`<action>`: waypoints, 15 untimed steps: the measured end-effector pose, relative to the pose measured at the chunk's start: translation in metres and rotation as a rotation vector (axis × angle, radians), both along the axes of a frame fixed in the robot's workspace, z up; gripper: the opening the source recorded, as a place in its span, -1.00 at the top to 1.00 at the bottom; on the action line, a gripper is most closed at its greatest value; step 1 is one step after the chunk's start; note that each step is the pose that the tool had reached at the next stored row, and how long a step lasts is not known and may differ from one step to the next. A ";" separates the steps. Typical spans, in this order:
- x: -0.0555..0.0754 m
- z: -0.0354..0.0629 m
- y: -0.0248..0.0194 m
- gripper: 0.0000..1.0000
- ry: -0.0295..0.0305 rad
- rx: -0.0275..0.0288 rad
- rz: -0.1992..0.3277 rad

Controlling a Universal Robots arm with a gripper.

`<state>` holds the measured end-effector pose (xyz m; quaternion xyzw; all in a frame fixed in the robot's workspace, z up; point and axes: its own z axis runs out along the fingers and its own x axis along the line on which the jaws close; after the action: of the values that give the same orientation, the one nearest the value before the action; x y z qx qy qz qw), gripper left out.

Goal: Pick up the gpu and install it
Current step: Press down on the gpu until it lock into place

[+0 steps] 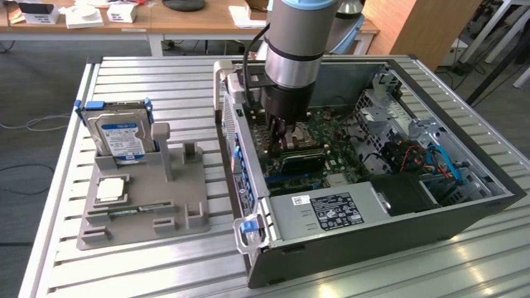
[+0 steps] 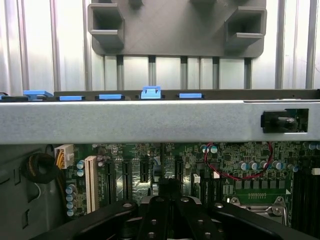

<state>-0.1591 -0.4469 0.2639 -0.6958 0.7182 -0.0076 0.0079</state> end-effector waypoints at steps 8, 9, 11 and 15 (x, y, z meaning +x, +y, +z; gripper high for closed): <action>0.000 -0.0007 0.0000 0.79 -0.0002 0.0001 0.000; 0.000 -0.0007 0.0000 0.79 -0.0001 0.0000 0.000; 0.000 -0.0007 0.0000 0.79 -0.0001 -0.0001 0.000; 0.000 -0.0007 0.0000 0.79 0.0000 -0.0001 0.000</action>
<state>-0.1591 -0.4469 0.2632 -0.6958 0.7182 -0.0076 0.0079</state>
